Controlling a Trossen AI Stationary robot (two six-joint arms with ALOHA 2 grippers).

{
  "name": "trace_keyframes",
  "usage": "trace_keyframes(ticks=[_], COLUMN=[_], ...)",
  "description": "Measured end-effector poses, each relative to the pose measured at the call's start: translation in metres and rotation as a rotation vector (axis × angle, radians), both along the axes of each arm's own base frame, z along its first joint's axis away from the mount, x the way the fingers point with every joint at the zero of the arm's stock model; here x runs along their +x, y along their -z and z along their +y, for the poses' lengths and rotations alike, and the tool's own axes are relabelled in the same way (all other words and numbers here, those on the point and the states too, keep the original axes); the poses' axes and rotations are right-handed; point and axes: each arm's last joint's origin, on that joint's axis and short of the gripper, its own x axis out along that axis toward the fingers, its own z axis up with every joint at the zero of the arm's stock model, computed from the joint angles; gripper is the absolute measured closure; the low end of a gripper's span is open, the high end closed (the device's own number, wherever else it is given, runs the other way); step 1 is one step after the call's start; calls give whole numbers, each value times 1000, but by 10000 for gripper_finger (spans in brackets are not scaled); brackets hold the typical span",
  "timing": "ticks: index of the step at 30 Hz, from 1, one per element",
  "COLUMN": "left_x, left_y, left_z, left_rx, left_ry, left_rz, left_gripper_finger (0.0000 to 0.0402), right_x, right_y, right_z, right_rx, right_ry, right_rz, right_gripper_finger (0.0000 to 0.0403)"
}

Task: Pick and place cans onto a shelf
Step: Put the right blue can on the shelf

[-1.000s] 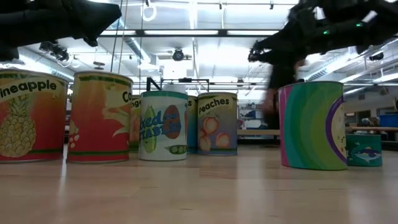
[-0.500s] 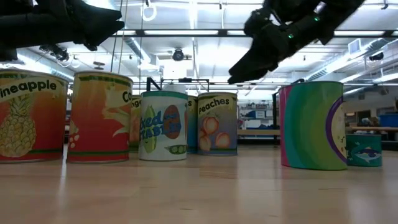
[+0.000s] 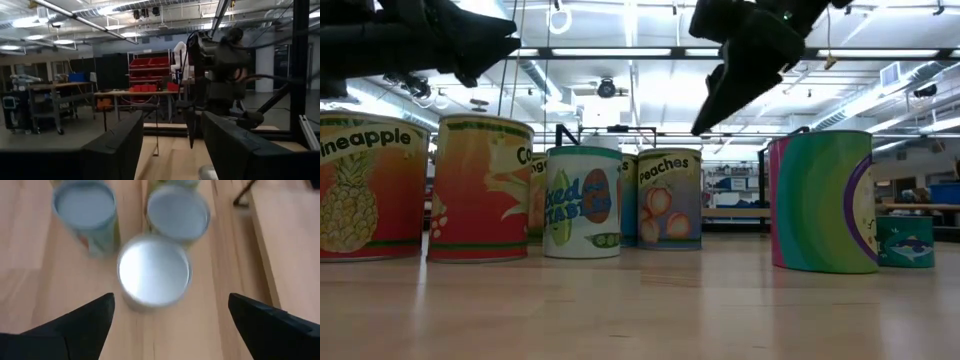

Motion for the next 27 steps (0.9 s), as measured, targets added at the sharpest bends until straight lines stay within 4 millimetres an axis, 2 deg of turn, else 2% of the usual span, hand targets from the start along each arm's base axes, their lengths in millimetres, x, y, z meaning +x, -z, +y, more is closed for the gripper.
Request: trace_keyframes(ticks=[3, 9, 16, 27], left_x=[0, 0, 0, 0], left_y=[0, 0, 0, 0], left_z=[0, 0, 0, 0], left_rx=[-2, 0, 1, 0], left_ry=[1, 0, -1, 0], left_rz=[0, 4, 4, 4], left_gripper_finger=[195, 196, 195, 196], right_x=[4, 16, 32, 45], right_y=[10, 38, 63, 63], right_z=[0, -11, -9, -7], right_rx=[17, 102, 150, 184], right_ry=[20, 44, 38, 78], right_rz=[60, 152, 148, 19], right_gripper_finger=[3, 3, 4, 4])
